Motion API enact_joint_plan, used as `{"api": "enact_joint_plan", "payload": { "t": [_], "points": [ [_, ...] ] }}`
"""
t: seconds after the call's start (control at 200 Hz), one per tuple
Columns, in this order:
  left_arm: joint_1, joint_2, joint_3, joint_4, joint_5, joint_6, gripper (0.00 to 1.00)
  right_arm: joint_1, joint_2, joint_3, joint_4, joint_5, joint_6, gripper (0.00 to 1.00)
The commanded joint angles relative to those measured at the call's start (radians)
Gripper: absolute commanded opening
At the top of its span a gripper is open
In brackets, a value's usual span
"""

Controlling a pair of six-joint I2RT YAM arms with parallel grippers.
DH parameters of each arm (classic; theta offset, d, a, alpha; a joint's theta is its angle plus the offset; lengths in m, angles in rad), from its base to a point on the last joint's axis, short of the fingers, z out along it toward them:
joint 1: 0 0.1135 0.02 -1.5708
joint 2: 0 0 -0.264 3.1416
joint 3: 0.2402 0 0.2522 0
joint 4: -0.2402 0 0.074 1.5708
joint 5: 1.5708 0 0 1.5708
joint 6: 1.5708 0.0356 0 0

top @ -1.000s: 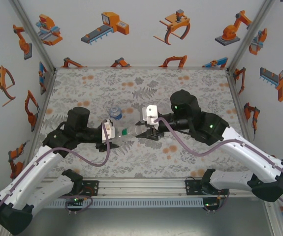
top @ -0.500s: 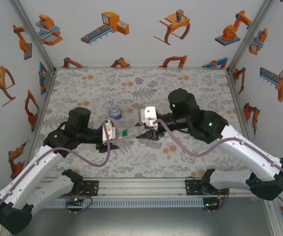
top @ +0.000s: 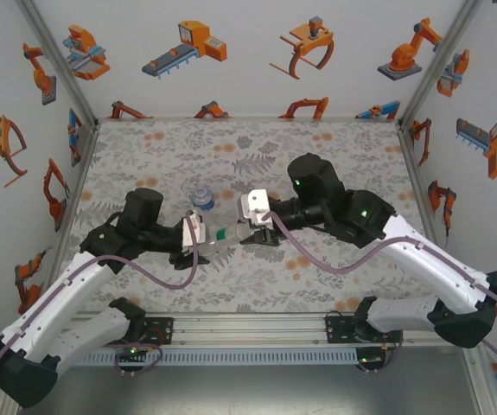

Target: Screw on the bottle caps

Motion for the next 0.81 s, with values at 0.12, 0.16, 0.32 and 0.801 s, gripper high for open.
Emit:
{"api": "enact_joint_plan", "payload": {
  "t": [0.12, 0.16, 0.32, 0.801],
  "points": [
    [-0.014, -0.003, 0.013, 0.028, 0.076, 0.016, 0.0, 0.021, 0.039, 0.026, 0.0, -0.077, -0.057, 0.15],
    [-0.014, -0.007, 0.014, 0.028, 0.079, 0.016, 0.0, 0.021, 0.039, 0.024, 0.0, -0.076, -0.055, 0.14],
    [-0.013, -0.032, 0.004, 0.048, 0.075, 0.009, 0.0, 0.021, 0.022, -0.014, 0.048, -0.051, 0.014, 0.09],
    [-0.014, -0.048, -0.006, 0.069, 0.09, 0.001, 0.0, 0.021, -0.116, -0.193, 0.294, -0.043, 0.136, 0.0]
  ]
}}
